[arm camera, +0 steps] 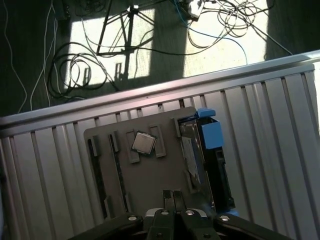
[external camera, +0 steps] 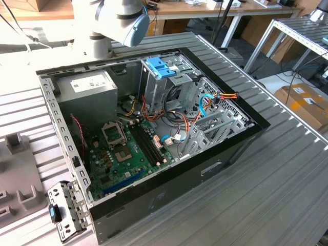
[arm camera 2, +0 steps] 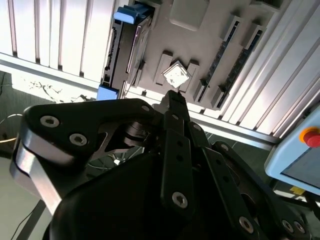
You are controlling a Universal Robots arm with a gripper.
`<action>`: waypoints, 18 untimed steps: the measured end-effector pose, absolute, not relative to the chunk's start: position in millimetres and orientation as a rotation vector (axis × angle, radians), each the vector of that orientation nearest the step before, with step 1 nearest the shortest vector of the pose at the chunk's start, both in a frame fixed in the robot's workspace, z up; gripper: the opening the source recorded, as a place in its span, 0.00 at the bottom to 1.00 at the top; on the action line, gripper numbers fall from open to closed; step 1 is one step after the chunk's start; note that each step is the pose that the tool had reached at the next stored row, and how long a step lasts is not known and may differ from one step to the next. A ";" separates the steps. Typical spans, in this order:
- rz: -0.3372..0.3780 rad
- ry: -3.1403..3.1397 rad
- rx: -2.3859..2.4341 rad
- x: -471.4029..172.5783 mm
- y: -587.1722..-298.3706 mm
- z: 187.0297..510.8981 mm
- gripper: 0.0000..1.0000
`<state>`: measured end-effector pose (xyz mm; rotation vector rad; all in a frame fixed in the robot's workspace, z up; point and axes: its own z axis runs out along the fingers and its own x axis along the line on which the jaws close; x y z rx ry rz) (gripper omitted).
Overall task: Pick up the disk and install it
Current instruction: 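Pick up the disk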
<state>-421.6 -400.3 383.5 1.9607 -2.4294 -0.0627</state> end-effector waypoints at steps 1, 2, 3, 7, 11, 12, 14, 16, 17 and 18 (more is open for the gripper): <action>-0.063 -2.425 1.965 -421.6 -400.3 383.5 0.11; -0.063 -2.421 1.971 -421.6 -400.3 383.5 0.11; -0.062 -2.417 1.975 -421.6 -400.3 383.5 0.11; -0.062 -2.399 1.997 -421.6 -400.3 383.5 0.11; -0.062 -2.375 2.025 -421.6 -400.4 383.5 0.11; -0.062 -2.371 2.030 -421.6 -400.4 383.5 0.11; -0.062 -2.361 2.041 -421.6 -400.4 383.5 0.11; -0.061 -2.347 2.057 -421.6 -400.3 383.5 0.11; -0.061 -2.341 2.063 -421.6 -400.3 383.5 0.11; -0.061 -2.336 2.068 -421.6 -400.3 383.5 0.11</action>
